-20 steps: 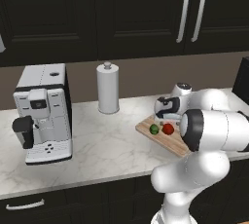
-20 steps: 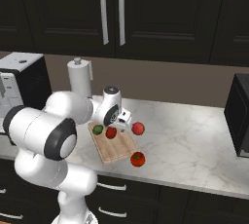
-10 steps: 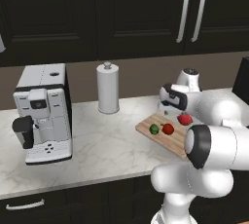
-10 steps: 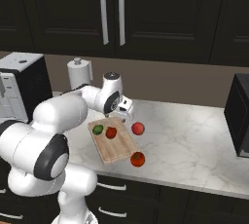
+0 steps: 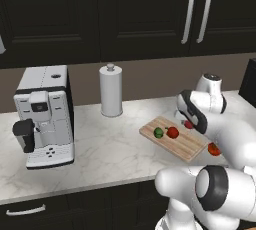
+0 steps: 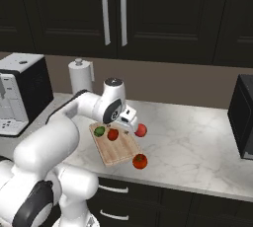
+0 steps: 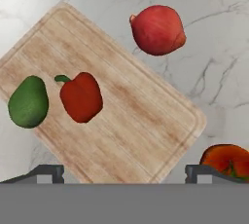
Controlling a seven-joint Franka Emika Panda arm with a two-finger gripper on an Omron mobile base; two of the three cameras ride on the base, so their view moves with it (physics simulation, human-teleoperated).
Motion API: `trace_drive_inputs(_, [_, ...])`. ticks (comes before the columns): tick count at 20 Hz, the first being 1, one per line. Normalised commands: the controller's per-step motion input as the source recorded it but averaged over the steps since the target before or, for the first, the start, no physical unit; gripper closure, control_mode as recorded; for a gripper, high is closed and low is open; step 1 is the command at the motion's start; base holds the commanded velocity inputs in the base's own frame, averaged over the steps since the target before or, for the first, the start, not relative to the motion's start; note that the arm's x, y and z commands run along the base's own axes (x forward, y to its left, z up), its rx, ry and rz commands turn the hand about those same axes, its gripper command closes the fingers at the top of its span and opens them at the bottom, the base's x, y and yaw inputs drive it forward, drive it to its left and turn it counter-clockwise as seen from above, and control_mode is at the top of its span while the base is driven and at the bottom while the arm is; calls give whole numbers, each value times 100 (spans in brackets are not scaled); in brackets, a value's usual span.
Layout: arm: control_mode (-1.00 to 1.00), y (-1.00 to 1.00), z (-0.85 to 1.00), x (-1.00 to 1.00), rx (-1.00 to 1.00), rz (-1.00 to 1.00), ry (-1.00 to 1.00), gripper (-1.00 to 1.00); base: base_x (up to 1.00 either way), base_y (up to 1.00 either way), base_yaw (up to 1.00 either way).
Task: Place the avocado, onion, tomato, and bell pepper on the cutting board.
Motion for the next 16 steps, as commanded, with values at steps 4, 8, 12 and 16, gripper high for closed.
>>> trace_drive_inputs(4, [-100,-23,6,-64,-1,-5,0,-100,0,0,0])
trace_drive_inputs(8, [-100,-31,9,-28,-6,0,0,-100,0,0,0])
trace_drive_inputs(12, [-100,-30,4,-8,-6,0,0,-100,0,0,0])
trace_drive_inputs(16, [-100,-34,4,-8,-4,0,0,-100,0,0,0])
